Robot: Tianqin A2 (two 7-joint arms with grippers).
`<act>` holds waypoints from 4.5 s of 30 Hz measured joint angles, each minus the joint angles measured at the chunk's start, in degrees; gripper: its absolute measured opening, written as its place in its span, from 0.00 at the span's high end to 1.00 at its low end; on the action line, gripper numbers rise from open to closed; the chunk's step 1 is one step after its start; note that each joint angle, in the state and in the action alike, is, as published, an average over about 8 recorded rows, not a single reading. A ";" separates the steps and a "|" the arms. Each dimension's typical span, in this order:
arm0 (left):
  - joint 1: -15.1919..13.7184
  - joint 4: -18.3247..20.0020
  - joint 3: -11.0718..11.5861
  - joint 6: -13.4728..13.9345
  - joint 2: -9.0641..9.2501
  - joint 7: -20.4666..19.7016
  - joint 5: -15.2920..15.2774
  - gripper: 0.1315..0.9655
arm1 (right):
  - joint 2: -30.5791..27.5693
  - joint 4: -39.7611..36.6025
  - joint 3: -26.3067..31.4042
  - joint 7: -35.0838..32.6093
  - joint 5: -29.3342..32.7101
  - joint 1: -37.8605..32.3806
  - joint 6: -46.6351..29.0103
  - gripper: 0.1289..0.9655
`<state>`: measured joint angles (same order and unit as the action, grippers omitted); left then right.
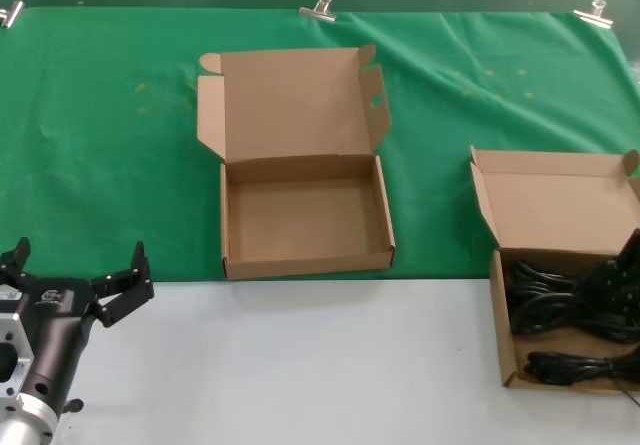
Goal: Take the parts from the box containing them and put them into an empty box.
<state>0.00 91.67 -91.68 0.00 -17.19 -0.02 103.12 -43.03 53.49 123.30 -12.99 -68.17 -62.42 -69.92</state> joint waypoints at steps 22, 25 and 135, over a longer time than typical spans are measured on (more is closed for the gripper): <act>0.00 0.00 0.00 0.00 0.00 0.00 0.00 0.00 | 0.72 13.00 -2.04 9.90 -1.98 0.80 -1.66 0.96; 0.00 0.00 0.00 0.00 0.00 0.00 0.00 0.00 | 2.76 12.55 -1.28 10.17 -1.36 0.13 -1.12 0.96; 0.00 0.00 0.00 0.00 0.00 0.00 0.00 0.00 | 27.07 -11.65 -5.12 -5.34 -9.31 0.07 24.96 0.13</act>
<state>0.00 91.67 -91.68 0.00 -17.19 -0.02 103.12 -15.97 41.84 118.18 -18.33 -77.48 -62.35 -44.96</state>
